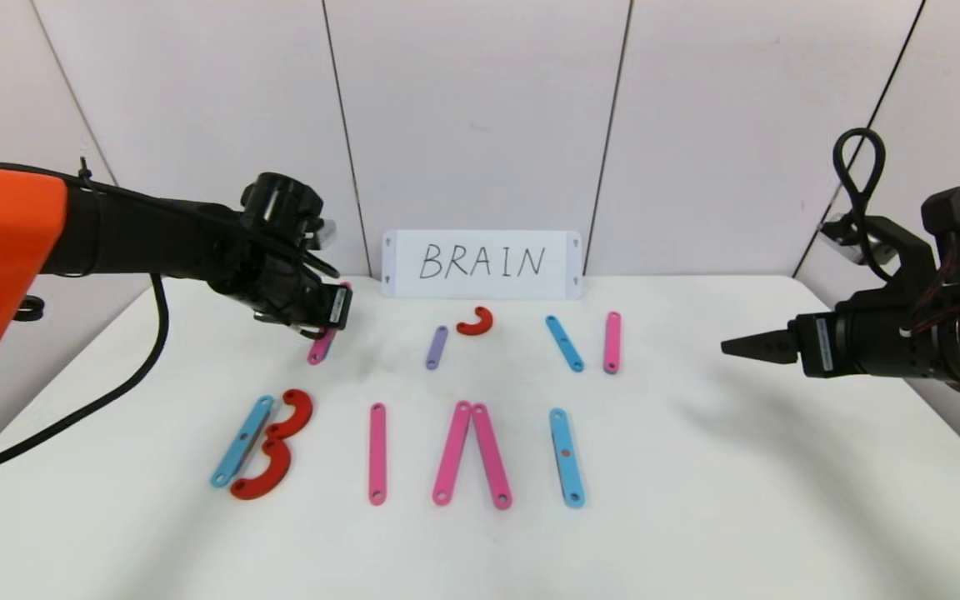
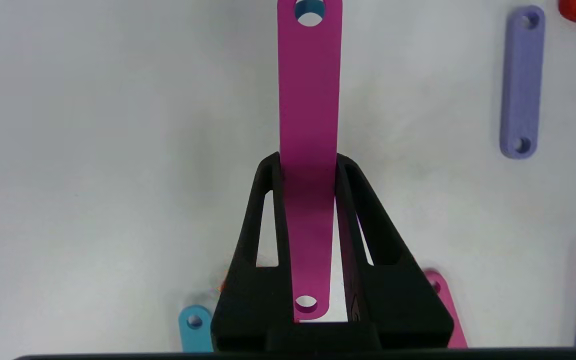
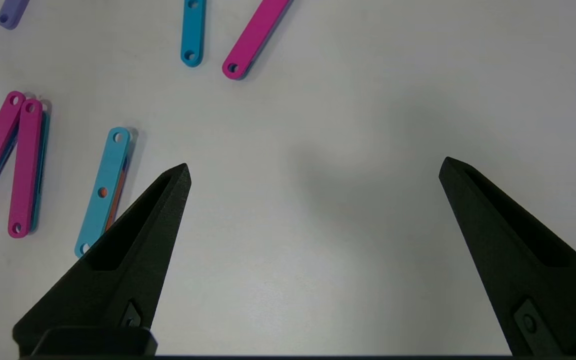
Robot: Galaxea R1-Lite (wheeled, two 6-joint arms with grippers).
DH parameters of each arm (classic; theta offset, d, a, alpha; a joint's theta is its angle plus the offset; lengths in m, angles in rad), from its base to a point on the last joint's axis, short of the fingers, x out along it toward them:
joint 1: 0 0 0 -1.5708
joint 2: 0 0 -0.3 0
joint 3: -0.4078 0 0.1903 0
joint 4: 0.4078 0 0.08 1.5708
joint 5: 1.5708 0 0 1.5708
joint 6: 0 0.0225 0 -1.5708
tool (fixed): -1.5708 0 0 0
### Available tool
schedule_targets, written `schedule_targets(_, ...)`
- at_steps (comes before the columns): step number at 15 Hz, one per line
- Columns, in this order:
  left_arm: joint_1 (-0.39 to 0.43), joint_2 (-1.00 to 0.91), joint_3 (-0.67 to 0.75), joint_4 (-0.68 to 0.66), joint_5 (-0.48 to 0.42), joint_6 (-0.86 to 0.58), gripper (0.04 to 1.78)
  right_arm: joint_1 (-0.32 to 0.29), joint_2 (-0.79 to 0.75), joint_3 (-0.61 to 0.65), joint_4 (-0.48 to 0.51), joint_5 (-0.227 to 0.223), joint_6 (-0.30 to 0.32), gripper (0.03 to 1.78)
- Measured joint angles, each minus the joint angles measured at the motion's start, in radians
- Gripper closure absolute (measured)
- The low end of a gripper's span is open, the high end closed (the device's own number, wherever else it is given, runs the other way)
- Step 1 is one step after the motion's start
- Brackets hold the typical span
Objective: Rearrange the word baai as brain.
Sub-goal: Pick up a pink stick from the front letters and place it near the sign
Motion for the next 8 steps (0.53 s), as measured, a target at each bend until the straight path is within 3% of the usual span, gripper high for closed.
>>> schedule_targets(8, 0.075, 0.188, -0.201, 0.083, 0.000, -0.041, 1.52, 0.007, 0.016, 0.007, -0.020, -0.005, -0.002, 0.07)
